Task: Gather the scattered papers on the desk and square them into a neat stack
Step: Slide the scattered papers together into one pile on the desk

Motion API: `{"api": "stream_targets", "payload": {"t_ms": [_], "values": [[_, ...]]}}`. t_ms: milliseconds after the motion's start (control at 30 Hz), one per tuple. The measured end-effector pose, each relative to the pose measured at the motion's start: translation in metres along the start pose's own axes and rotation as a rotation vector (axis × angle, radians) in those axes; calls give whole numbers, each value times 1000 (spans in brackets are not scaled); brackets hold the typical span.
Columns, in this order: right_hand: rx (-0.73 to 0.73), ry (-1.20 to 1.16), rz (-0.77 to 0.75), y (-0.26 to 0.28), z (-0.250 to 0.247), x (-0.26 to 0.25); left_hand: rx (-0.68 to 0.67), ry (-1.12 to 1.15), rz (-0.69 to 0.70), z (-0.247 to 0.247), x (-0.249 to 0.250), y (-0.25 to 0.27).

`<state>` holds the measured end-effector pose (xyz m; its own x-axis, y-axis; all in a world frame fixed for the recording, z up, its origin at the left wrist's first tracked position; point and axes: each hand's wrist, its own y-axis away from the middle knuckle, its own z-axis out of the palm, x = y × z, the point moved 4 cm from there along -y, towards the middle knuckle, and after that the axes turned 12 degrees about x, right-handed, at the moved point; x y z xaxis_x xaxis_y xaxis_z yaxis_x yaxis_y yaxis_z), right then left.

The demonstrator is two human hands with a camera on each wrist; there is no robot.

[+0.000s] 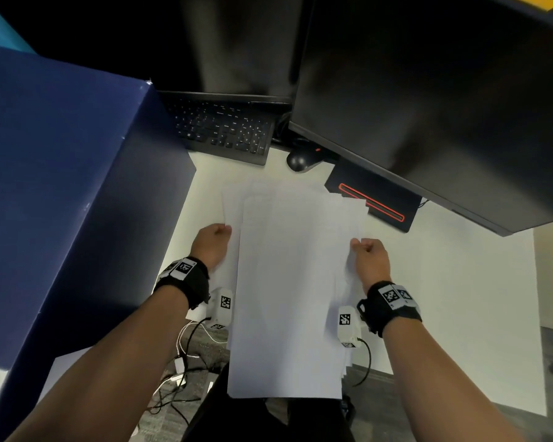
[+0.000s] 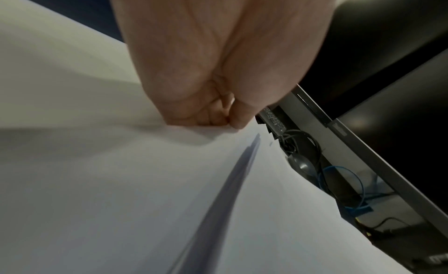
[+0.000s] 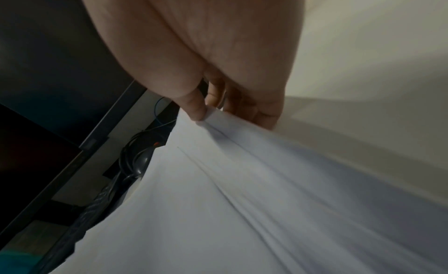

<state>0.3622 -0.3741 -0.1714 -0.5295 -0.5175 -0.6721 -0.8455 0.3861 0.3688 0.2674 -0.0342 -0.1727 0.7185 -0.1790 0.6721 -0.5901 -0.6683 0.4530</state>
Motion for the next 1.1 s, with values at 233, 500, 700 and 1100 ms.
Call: {"api": "stream_targets", "payload": {"t_ms": [233,500,700,1100], "values": [[-37,46,-18,24,28,-14,39,-2,15,18,-2,19],[-133,127,-79,13,16,-17,79,-70,-27,-20,-15,-1],[-258,369,-221,39,23,-9,95,-171,98,-17,-13,12],[24,293,-29,-18,28,-30,-93,-64,55,-10,-1,-19]]}}
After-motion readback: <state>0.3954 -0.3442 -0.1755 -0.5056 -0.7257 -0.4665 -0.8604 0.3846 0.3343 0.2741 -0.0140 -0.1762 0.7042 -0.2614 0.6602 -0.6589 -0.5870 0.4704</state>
